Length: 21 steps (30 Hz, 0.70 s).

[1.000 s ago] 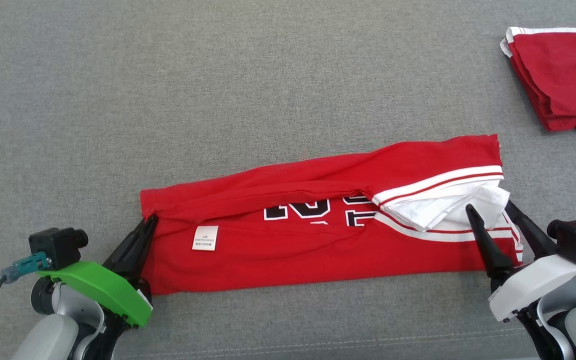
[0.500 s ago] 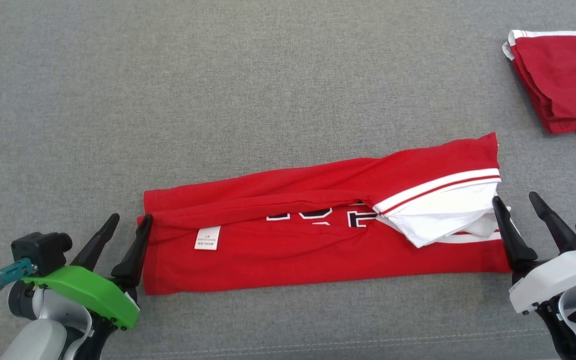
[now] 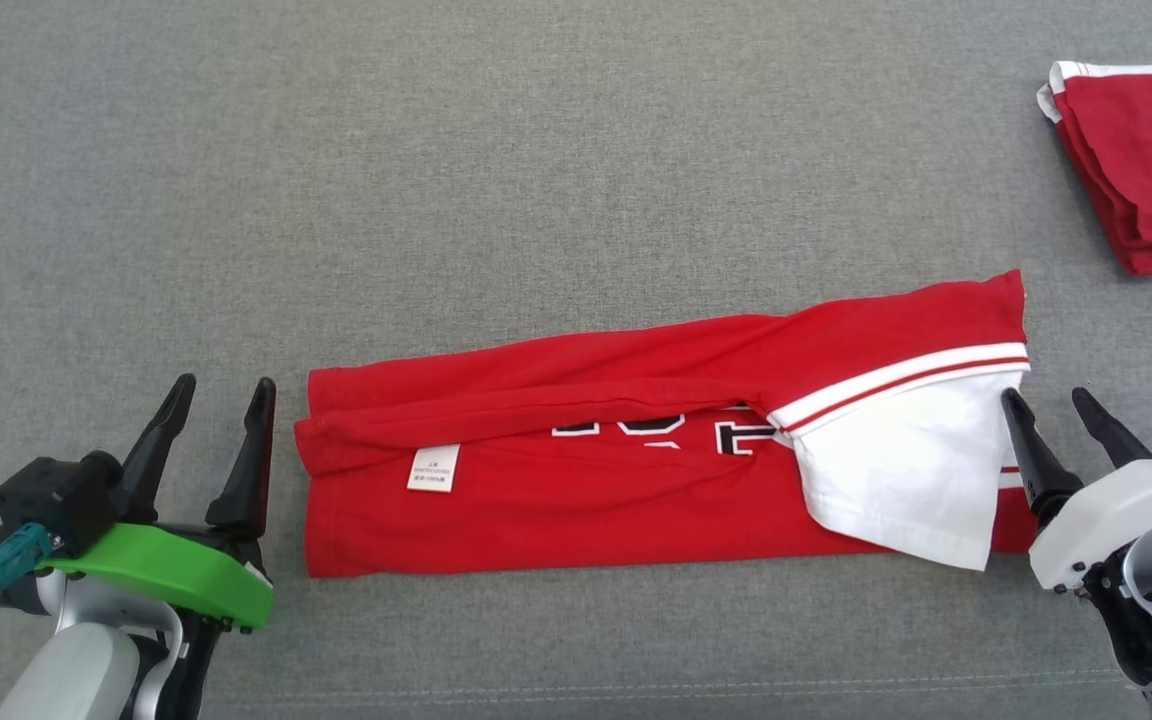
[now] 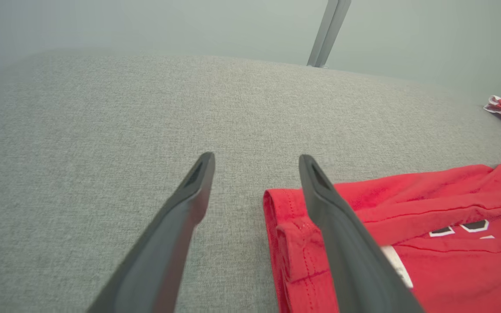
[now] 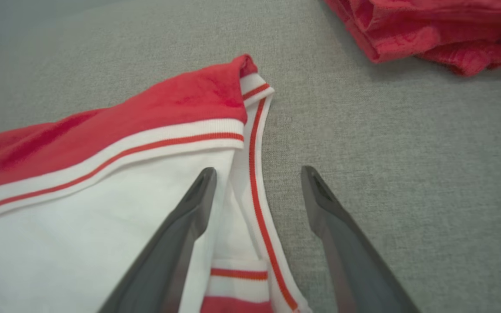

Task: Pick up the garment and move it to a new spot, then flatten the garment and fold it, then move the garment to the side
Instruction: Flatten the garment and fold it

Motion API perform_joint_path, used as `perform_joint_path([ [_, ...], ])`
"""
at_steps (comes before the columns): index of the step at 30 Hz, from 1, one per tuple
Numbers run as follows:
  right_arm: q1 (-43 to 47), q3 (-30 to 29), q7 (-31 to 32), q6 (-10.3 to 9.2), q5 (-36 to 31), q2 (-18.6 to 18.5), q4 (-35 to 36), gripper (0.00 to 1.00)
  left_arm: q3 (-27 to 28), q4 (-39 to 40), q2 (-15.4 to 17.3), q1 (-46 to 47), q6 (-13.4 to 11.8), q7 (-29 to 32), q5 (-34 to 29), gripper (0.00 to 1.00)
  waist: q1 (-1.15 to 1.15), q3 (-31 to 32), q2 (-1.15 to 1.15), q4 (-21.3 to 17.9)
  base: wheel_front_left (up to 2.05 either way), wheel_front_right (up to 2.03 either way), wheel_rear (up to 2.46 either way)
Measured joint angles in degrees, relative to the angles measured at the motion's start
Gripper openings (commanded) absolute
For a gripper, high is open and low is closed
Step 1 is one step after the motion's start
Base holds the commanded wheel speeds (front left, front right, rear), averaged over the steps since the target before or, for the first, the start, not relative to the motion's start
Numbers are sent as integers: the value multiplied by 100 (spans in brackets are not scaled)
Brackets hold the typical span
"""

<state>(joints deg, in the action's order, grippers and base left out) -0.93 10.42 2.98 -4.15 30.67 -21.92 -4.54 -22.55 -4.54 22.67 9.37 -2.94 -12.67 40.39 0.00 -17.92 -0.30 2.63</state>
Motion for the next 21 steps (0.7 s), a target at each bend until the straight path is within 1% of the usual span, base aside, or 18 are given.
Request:
perform_joint_path([
  [2, -32, 37, 122, 0, 55, 26, -170, 100, 12, -7, -43, -4, -60, -8, -7, 100, 0, -8, 0, 60, 0, 0, 0],
  [4, -70, 86, 222, 0, 105, 66, -344, 100, 33, -12, -114, -10, -70, -38, -5, 100, 0, -14, 0, 125, 0, 0, 0],
  [6, -136, 119, 343, 5, 247, 166, -508, 100, 58, -18, -214, -14, -118, -57, 3, 100, 0, -16, 0, 191, 0, 0, 0],
  [8, -198, 80, 466, 7, 467, 241, -642, 99, 62, -16, -243, -20, -119, -58, 3, 100, 0, -13, 0, 256, 0, 0, 0],
  [9, -228, 55, 533, 10, 590, 249, -690, 70, 66, -16, -255, -20, -119, -59, 3, 100, 0, -11, 0, 288, 0, 0, 0],
  [10, -261, -46, 656, 75, 849, 274, -766, 0, 91, -21, -292, -24, -120, -94, 3, 100, 0, -1, 0, 346, 0, 0, 0],
  [12, -303, -157, 725, 138, 1037, 265, -834, 0, 148, -23, -343, -29, -129, -107, 8, 100, 0, 21, 0, 393, 0, 0, 0],
  [17, -354, -512, 960, 323, 1753, 436, -866, 0, 369, -29, -365, -114, -187, -126, 25, 100, 0, 114, 0, 424, 0, 0, 0],
  [19, -350, -720, 1027, 355, 1974, 420, -842, 0, 409, -27, -365, -191, -210, -126, 26, 100, 0, 146, 0, 409, 0, 0, 0],
  [21, -326, -1015, 1029, 360, 2169, 325, -769, 0, 431, -20, -372, -243, -213, -127, 37, 100, 0, 175, 0, 382, 0, 0, 0],
])
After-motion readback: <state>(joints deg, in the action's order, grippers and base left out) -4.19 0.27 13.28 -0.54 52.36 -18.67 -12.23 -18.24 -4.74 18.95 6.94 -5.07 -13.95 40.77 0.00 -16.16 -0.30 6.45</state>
